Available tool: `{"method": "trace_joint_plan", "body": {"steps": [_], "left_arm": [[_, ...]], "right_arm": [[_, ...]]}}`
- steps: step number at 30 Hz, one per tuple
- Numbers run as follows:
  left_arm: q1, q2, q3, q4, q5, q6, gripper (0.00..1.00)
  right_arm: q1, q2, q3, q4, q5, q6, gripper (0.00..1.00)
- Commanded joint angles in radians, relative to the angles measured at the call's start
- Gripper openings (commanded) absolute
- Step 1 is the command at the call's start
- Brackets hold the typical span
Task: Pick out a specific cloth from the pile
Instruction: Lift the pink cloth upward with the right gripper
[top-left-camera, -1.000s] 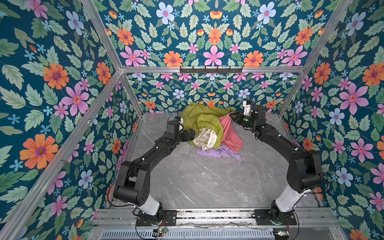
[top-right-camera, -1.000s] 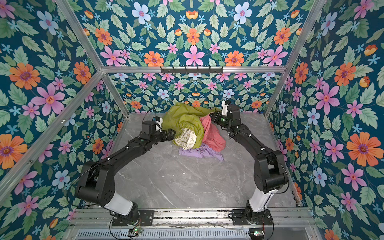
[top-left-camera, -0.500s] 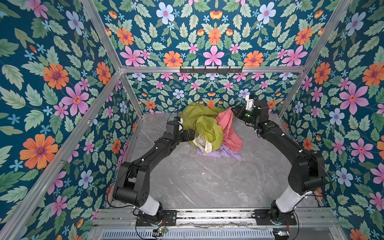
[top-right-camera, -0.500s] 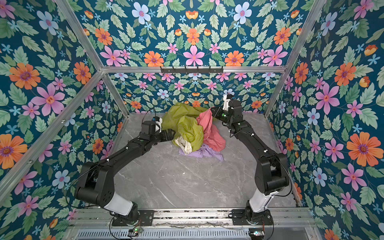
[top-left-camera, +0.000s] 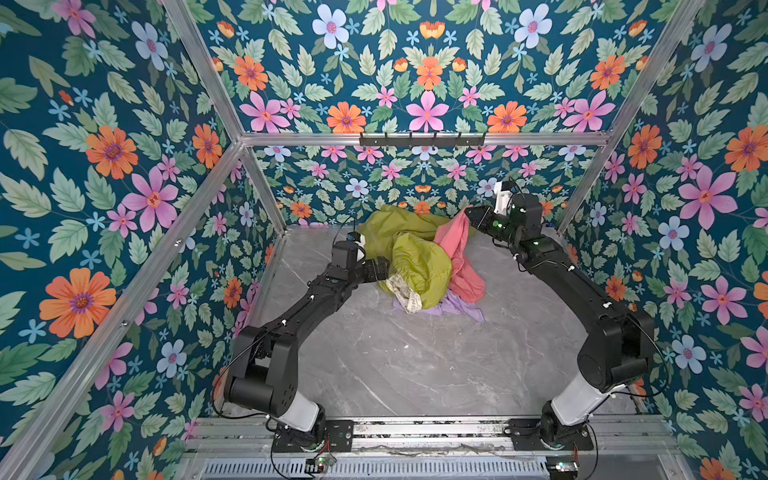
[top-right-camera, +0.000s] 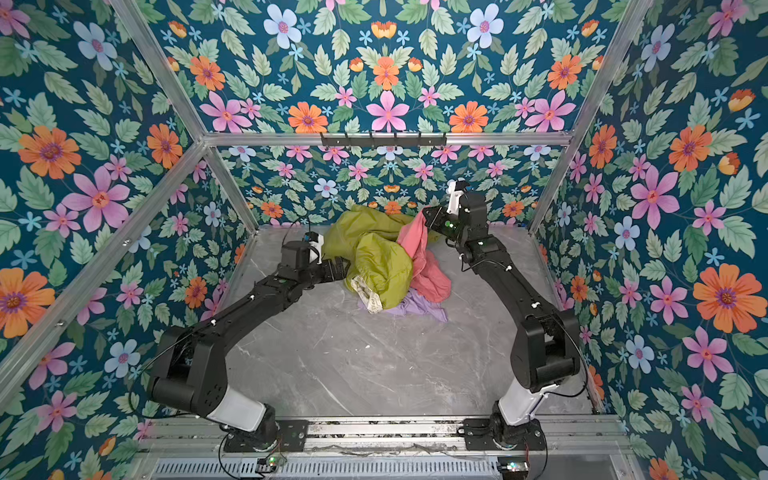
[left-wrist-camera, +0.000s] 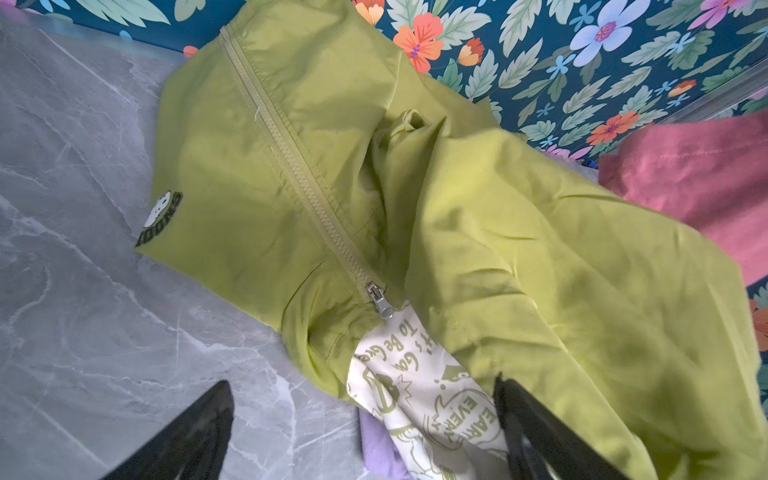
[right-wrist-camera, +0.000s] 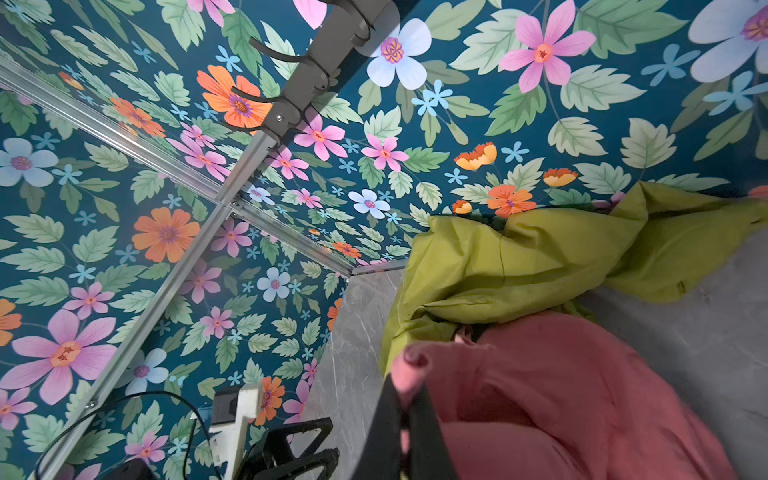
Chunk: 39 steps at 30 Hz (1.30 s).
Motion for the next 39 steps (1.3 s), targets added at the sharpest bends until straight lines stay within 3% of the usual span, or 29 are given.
{"method": "trace_joint_plan", "body": {"steps": [1,26,34,39], "left_arm": [[0.000,-0.003,0.009,0.017,0.000,0.004,1.00],[-0.021,-0.017,0.042,0.022,0.023,0.034,1.00],[-0.146,-0.020,0.079,0.067,0.024,0.188,1.00],[-0.197,0.067,0.238,-0.009,0.108,0.230,0.96]], "right_arm": [[0.001,-0.007,0.044,0.001,0.011,-0.029,0.00],[0.002,-0.072,0.174,-0.091,0.013,-0.080,0.00],[0.002,-0.101,0.176,-0.113,0.013,-0.081,0.00],[0.008,-0.120,0.164,-0.120,0.014,-0.080,0.00]]}}
